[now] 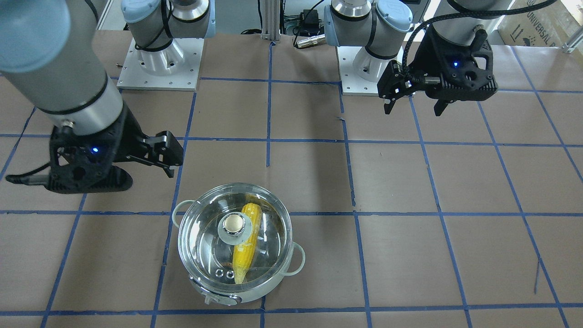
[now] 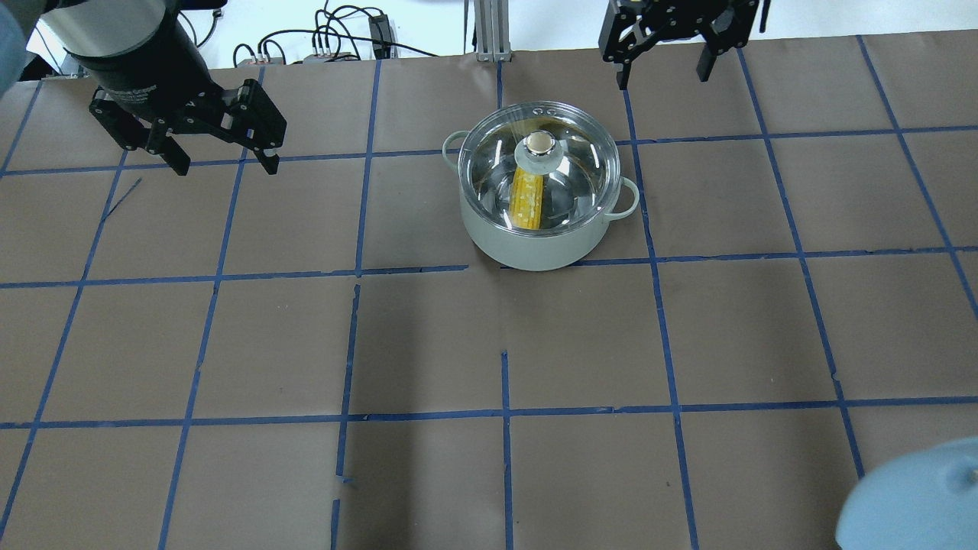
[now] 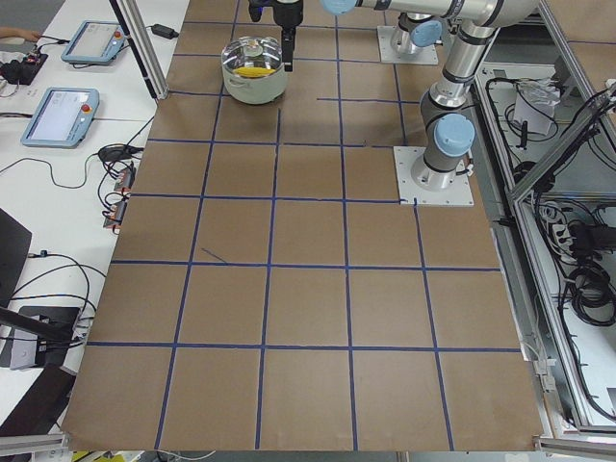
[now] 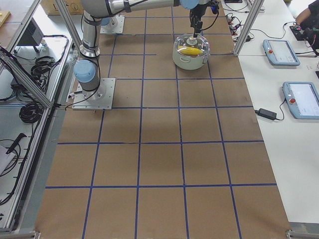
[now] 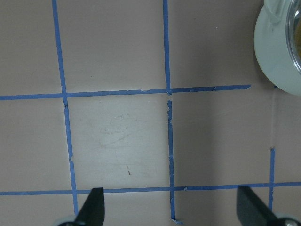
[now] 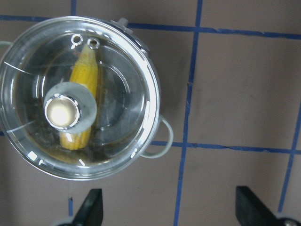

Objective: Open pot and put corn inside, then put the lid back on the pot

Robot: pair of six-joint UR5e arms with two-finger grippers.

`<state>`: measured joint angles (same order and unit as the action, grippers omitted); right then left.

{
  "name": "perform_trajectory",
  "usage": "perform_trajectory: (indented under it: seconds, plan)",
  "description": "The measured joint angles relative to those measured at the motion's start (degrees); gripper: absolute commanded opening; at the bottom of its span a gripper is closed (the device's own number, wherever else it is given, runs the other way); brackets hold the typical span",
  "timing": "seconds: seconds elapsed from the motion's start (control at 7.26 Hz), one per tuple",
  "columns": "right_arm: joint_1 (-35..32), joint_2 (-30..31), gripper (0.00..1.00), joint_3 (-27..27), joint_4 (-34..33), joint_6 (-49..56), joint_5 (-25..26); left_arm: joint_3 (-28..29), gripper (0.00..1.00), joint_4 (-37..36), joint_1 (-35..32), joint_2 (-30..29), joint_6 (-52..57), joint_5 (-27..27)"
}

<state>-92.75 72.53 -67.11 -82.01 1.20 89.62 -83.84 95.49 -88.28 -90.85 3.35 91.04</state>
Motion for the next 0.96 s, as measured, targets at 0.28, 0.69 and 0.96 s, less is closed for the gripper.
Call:
perform_trajectory:
  seconds: [0.28,0.69,0.96]
  plan:
    - [1.2,5.06,1.0,-7.4,-0.22,0.59,0.44,-0.01,1.0,0.0,-0.01,0.02,-0.08,0.02]
    - [1.27,7.04,1.0,-11.25,-2.06,0.55,3.72,-0.07,1.0,0.04,-0.05,0.06,-0.1,0.02]
    - [1.16,7.29,1.0,-12.41,-2.16,0.76,3.7,-0.1,1.0,0.05,-0.05,0.06,-0.1,0.02]
